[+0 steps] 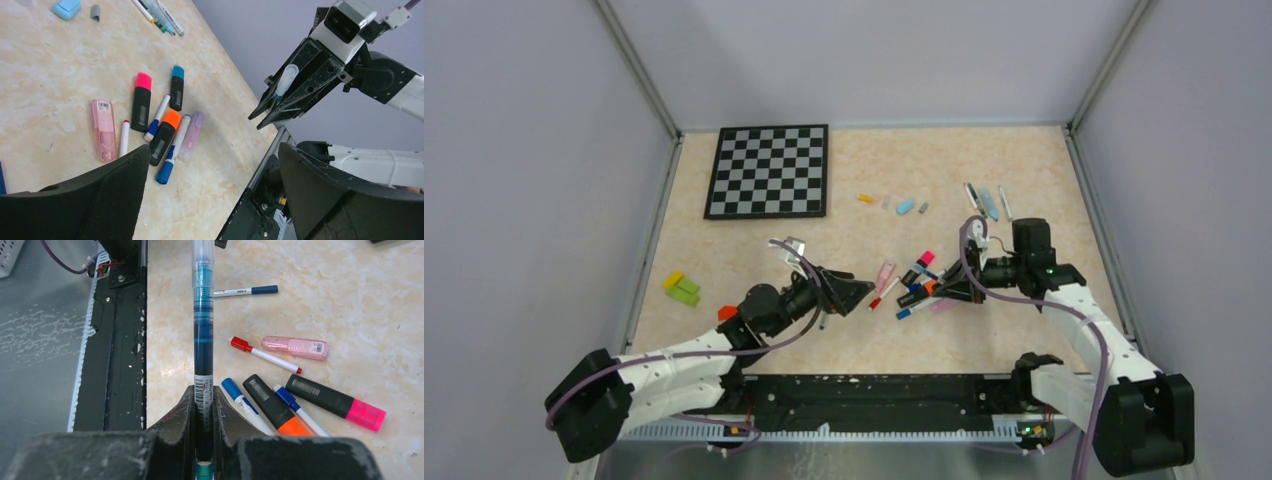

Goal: Open the pen caps
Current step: Pick up the pen from the center of the board, then open the pen cap from the pen, then place the pen cap at the center of the board, then place the pen at the center of the board.

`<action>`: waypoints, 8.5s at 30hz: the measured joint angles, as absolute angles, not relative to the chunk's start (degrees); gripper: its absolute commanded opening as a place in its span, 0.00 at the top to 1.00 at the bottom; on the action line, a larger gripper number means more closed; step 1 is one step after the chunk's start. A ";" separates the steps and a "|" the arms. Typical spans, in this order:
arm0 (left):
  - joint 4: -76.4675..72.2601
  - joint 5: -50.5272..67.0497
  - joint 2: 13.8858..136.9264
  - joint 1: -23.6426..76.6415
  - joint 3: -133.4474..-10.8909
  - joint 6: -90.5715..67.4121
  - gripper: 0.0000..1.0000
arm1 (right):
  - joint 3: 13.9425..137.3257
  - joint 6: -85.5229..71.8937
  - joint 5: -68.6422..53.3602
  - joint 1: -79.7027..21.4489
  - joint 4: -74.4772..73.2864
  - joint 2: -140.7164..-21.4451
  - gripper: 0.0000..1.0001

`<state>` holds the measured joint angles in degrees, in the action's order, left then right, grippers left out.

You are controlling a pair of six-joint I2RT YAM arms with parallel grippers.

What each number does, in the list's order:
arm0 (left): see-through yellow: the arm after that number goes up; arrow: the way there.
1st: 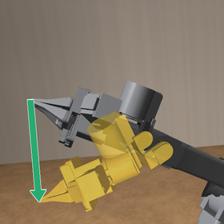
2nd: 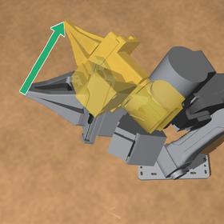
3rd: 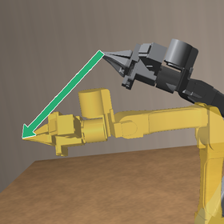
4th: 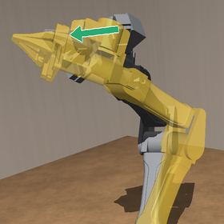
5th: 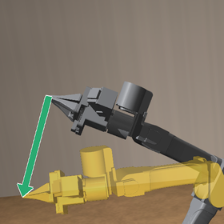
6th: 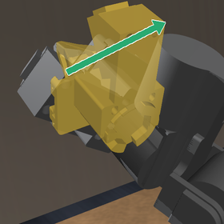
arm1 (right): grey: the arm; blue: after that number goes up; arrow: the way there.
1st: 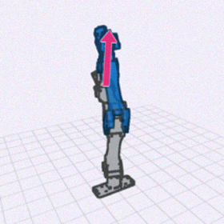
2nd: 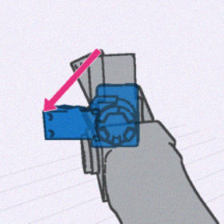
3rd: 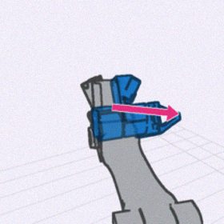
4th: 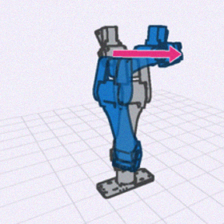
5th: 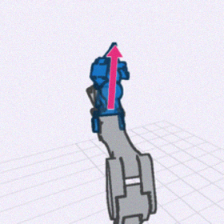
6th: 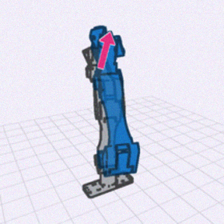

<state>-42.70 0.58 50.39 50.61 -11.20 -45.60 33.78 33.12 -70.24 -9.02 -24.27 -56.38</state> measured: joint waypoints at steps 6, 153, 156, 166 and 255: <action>-43.86 3.49 57.41 50.61 -14.06 -45.45 0.01 | 32.60 29.45 -70.46 -8.91 -21.58 -56.64 1.00; 8.29 4.36 142.80 45.06 -118.54 -21.91 0.79 | 35.92 8.71 -25.26 9.30 -8.10 -57.14 1.00; 8.38 2.94 143.35 45.06 -119.09 -20.75 0.74 | 35.92 8.71 -25.26 9.30 -8.08 -57.17 1.00; 9.13 0.73 144.18 45.06 -119.48 -18.61 0.69 | 35.88 8.75 -24.75 9.30 -8.05 -57.95 1.00; -1.65 -0.86 35.88 44.62 -18.98 -30.57 0.01 | 73.63 13.82 -25.08 17.17 -21.04 -105.38 0.72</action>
<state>-1.65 -0.86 35.88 44.62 -18.98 -30.57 73.63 13.82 -25.08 17.17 -21.04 -105.38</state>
